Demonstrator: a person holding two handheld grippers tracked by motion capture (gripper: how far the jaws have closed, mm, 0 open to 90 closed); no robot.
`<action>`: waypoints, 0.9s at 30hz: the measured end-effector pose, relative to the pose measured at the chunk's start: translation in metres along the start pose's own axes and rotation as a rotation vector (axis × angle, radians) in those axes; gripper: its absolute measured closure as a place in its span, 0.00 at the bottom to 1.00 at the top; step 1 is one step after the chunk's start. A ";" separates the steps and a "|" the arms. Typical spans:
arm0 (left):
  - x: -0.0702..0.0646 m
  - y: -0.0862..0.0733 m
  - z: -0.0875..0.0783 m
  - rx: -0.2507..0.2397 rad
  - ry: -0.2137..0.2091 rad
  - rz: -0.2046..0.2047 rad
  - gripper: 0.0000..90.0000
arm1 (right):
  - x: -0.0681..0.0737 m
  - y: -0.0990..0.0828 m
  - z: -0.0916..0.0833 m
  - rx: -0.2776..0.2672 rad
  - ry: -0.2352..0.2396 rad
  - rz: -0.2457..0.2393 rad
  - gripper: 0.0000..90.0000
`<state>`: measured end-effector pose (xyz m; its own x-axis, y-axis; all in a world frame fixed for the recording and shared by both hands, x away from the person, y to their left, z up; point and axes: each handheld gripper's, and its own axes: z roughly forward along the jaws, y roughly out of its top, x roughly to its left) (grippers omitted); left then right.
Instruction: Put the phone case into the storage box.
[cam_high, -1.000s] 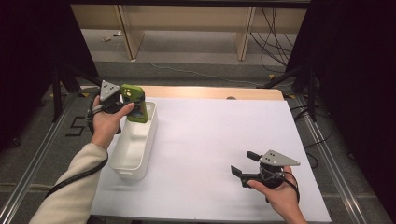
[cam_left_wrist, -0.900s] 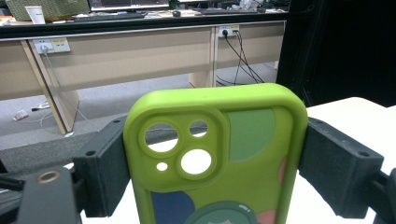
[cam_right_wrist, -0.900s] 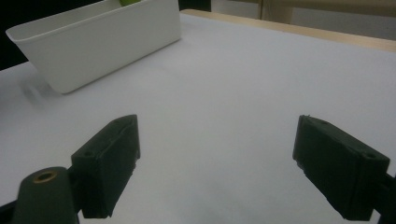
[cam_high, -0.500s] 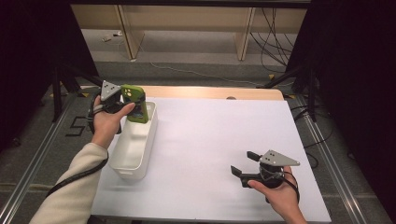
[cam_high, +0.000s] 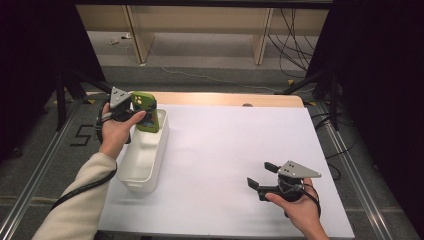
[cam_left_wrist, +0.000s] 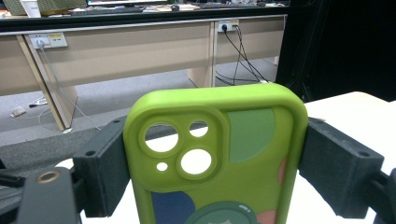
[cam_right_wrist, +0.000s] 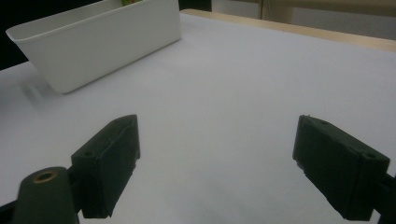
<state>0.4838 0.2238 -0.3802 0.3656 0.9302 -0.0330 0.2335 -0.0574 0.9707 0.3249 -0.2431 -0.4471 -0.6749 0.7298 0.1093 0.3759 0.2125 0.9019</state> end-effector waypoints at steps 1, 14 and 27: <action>0.000 0.000 0.000 0.002 0.000 0.000 0.18 | 0.000 0.000 0.000 0.001 0.001 0.001 0.18; 0.000 -0.003 0.006 0.016 0.000 0.012 0.18 | 0.000 0.000 0.000 -0.003 -0.002 0.000 0.18; 0.000 -0.005 0.012 0.030 0.000 0.017 0.18 | 0.000 0.001 -0.001 -0.001 -0.003 -0.001 0.18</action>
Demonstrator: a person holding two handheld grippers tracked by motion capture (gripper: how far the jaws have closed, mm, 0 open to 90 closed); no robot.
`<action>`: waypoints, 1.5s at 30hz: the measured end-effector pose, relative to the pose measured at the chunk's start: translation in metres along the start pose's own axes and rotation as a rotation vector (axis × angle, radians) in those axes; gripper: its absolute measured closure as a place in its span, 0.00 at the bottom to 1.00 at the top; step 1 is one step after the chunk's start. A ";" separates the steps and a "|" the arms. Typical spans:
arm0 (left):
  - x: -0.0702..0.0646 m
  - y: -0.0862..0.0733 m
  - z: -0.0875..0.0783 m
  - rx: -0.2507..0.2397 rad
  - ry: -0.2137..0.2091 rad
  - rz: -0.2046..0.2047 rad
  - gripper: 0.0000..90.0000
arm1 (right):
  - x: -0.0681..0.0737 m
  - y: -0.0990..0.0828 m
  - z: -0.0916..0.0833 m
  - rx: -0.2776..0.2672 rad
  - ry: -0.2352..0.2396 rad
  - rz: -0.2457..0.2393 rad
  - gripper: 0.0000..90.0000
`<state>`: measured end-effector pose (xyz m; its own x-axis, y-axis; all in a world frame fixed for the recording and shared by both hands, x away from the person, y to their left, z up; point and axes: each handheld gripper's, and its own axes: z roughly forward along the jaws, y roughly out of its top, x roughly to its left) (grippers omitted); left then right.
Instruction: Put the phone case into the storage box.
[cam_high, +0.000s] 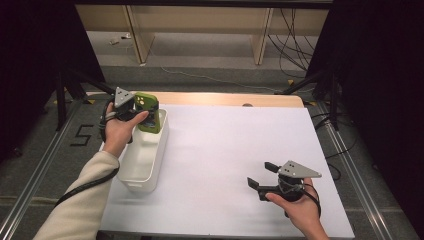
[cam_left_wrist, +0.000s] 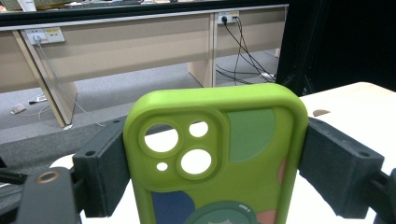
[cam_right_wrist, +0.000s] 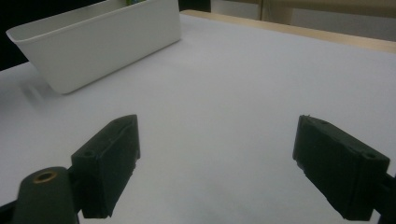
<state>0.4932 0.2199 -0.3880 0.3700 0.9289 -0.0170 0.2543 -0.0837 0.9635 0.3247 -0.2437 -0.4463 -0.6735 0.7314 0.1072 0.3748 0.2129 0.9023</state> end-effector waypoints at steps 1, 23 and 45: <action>0.000 0.000 0.000 0.001 0.001 0.001 0.18 | 0.000 0.000 0.000 0.000 0.000 0.000 0.18; 0.001 -0.003 0.009 0.023 0.000 0.012 0.18 | 0.000 0.000 0.000 -0.004 0.001 -0.001 0.18; 0.001 -0.006 0.014 0.033 0.005 0.019 0.18 | 0.000 0.000 0.000 -0.004 0.003 -0.001 0.18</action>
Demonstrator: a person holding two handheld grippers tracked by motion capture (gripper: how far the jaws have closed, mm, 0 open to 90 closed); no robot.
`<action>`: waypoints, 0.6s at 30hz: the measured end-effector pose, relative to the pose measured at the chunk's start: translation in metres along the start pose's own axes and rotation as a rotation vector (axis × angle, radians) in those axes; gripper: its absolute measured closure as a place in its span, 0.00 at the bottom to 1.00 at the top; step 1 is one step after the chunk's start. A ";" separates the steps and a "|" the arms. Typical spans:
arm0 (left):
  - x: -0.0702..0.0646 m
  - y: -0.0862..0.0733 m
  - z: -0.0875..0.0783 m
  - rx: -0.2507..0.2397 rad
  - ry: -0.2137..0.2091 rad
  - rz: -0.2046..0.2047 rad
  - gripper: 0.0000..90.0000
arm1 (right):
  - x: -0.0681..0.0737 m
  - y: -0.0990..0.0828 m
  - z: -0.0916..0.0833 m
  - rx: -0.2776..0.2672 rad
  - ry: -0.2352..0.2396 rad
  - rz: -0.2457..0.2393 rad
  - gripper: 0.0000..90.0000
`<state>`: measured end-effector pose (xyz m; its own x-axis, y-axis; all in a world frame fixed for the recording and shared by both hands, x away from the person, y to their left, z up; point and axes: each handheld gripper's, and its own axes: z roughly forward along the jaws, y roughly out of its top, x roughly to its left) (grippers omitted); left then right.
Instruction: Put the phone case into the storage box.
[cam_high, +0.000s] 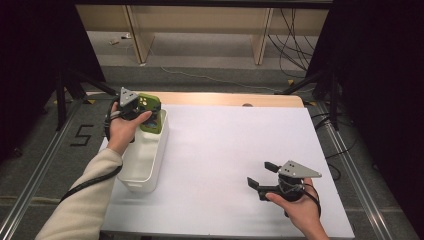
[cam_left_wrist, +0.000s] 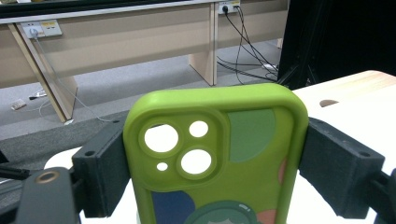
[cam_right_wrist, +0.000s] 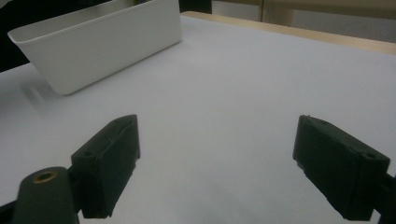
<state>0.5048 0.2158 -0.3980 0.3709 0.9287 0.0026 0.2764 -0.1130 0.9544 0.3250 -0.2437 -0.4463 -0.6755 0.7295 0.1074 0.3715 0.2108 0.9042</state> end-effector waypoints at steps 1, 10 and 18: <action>0.000 0.000 0.000 0.000 0.000 0.001 0.18 | 0.000 0.000 0.000 0.000 0.000 -0.001 0.18; -0.001 -0.001 0.003 0.007 0.001 0.010 0.18 | 0.000 0.000 0.000 0.000 0.001 0.000 0.18; -0.002 -0.001 0.004 0.010 -0.001 0.016 0.18 | 0.000 0.000 0.001 -0.002 0.004 0.001 0.18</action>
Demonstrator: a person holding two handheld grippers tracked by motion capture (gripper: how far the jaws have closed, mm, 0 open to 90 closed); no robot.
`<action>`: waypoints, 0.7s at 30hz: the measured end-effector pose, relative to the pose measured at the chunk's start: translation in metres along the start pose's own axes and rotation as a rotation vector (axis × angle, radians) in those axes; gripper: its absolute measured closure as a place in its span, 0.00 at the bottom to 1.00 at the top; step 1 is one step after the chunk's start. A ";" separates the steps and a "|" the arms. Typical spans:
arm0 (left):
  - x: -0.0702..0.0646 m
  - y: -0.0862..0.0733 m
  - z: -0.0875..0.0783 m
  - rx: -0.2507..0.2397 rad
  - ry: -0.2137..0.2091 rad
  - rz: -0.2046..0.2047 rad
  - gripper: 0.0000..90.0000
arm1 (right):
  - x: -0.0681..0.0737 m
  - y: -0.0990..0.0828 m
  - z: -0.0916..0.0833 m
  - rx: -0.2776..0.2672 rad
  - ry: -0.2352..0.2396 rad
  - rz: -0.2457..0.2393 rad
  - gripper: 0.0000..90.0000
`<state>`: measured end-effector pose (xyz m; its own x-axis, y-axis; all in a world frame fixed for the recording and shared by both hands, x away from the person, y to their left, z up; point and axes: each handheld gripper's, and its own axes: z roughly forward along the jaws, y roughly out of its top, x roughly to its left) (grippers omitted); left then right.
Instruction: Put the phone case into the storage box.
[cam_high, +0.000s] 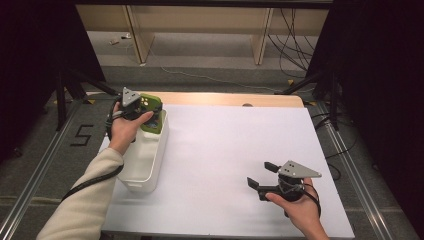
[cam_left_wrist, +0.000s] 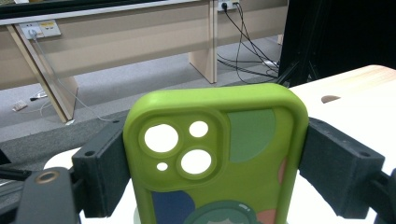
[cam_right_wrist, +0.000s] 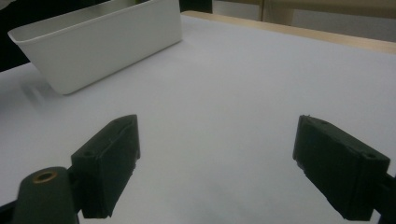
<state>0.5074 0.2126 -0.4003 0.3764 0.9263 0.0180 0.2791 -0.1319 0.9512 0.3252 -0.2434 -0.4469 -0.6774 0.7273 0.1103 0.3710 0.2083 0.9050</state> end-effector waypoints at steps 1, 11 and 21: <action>0.000 0.000 0.000 0.000 0.000 0.001 0.18 | 0.000 0.000 0.000 -0.001 -0.001 -0.001 0.18; 0.000 -0.001 0.003 0.006 0.003 0.005 0.18 | 0.000 0.000 0.000 0.001 0.000 -0.001 0.18; 0.001 -0.003 0.005 0.016 0.007 0.009 0.18 | 0.000 0.000 0.000 0.003 0.001 0.001 0.18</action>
<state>0.5116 0.2118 -0.4046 0.3727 0.9275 0.0293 0.2893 -0.1461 0.9460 0.3256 -0.2434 -0.4475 -0.6774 0.7271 0.1113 0.3733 0.2094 0.9038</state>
